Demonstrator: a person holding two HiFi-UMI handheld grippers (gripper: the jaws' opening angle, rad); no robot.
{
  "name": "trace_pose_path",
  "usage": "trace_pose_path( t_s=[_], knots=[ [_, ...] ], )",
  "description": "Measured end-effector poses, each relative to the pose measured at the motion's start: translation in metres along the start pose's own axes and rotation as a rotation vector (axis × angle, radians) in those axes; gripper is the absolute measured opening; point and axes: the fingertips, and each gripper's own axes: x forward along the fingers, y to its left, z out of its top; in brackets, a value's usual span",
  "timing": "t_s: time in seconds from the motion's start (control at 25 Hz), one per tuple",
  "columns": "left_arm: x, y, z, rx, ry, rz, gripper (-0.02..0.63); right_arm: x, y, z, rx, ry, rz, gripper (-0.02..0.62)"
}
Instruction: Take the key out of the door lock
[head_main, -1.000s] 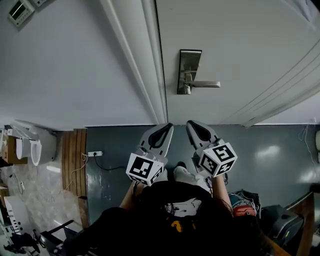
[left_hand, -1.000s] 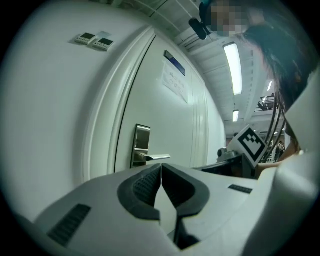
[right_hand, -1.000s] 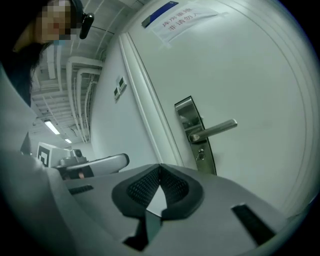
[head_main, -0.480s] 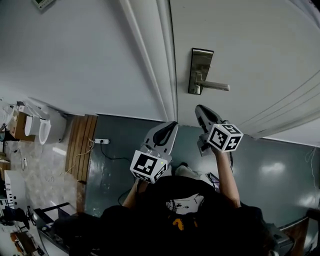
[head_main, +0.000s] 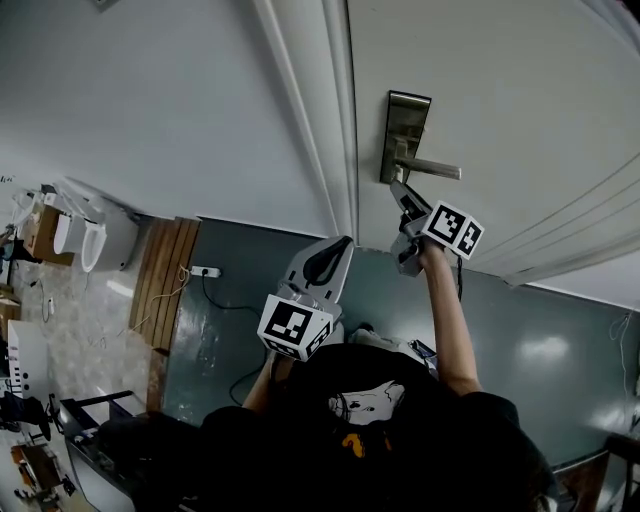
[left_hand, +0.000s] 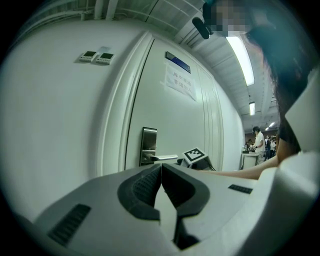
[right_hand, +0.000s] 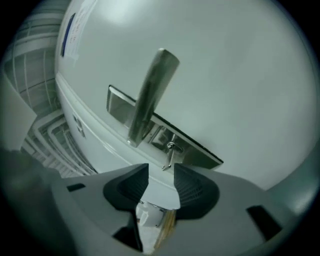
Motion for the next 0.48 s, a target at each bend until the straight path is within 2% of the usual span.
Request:
trace_pose_path(
  t_s=[0.2,0.24,0.32,0.48],
  knots=[
    [-0.002,-0.003,0.003,0.015,-0.001,0.011,0.01,0.015,-0.013,0.015,0.218,-0.062,0.028,0.141],
    [-0.002,-0.003,0.002,0.018,0.0,0.014,0.009,0.018,-0.017,0.016,0.249,-0.072,0.027,0.119],
    [-0.001,-0.002,0.001,0.026,0.004,0.02,0.009,0.022,-0.024,0.018,0.29,-0.09,0.028,0.074],
    [-0.003,0.004,0.002,0.035,0.009,0.038,0.01,0.029,-0.023,0.016,0.355,-0.1,0.074,0.063]
  ],
)
